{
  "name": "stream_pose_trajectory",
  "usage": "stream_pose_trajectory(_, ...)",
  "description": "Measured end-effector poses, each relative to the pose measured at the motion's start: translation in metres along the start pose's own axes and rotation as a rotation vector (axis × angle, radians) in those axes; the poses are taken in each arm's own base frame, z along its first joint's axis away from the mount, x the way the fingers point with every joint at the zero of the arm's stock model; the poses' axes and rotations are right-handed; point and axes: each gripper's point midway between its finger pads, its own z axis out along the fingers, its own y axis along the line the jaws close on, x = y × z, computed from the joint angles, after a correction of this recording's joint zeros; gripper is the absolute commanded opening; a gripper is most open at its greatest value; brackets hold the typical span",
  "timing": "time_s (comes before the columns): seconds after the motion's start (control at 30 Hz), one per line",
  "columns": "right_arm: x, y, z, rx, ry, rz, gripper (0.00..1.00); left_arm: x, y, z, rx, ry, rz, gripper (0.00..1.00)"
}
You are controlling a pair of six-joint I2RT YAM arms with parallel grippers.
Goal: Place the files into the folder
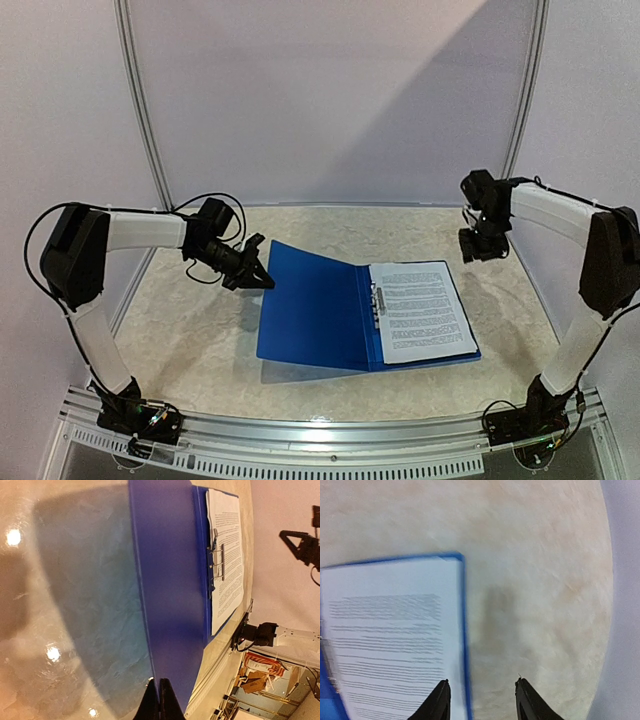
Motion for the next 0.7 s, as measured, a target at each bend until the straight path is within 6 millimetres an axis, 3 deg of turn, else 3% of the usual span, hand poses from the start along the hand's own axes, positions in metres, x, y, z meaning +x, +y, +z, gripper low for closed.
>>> stream_pose_trajectory(0.1,-0.038,0.067,-0.052,-0.181,-0.174,-0.115,0.42,0.0,0.0,0.0,0.0,0.0,0.003,0.0)
stream_pose_trajectory(0.2,-0.043,0.158,-0.09,-0.388,-0.267,-0.275,0.42,0.0,0.0,0.0,0.0,0.0,0.005,0.0)
stream_pose_trajectory(0.27,-0.036,0.203,-0.097,-0.478,-0.27,-0.352,0.36,0.0,0.0,0.0,-0.001,0.0,0.007,0.0)
stream_pose_trajectory(0.33,-0.025,0.241,-0.088,-0.538,-0.239,-0.41,0.33,0.0,0.0,0.0,-0.001,0.0,0.009,0.0)
stream_pose_trajectory(0.4,-0.015,0.261,-0.065,-0.553,-0.184,-0.438,0.33,0.0,0.0,0.0,-0.001,0.0,0.008,0.0)
stream_pose_trajectory(0.57,0.002,0.275,-0.012,-0.527,-0.073,-0.449,0.46,0.0,0.0,0.0,-0.001,0.0,0.009,0.0)
stream_pose_trajectory(0.7,0.001,0.279,0.0,-0.517,-0.055,-0.439,0.52,0.0,0.0,0.0,-0.001,0.0,0.008,0.0)
